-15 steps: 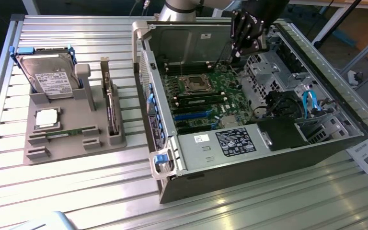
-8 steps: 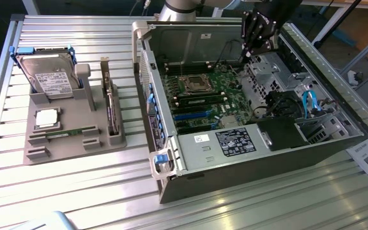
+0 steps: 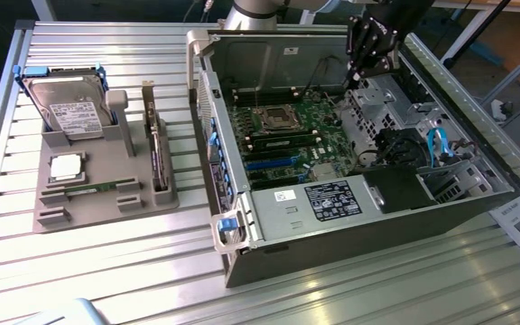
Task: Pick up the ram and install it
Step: 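Press down the ram until it locks into place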
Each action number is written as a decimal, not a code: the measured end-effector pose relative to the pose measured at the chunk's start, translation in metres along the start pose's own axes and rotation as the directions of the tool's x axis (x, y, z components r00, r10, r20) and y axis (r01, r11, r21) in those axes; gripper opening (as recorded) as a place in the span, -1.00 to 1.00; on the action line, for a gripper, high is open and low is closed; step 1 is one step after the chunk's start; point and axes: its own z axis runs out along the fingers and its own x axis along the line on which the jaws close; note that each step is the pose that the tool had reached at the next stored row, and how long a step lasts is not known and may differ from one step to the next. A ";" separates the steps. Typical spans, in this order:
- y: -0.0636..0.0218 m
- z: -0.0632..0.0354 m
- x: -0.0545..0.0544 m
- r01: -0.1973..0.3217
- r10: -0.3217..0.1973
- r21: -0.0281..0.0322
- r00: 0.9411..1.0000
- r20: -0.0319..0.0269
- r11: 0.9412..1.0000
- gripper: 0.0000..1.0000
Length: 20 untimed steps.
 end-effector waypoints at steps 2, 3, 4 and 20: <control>0.0000 0.0000 0.000 0.000 0.000 0.000 1.000 0.000 1.000 -0.80; 0.0000 0.0001 0.000 0.000 0.000 0.000 1.000 0.000 1.000 -0.80; 0.0000 0.0004 0.000 0.000 0.000 0.000 1.000 0.000 1.000 -0.80; -0.0004 0.0213 -0.004 0.000 0.000 0.000 1.000 -0.001 1.000 -0.80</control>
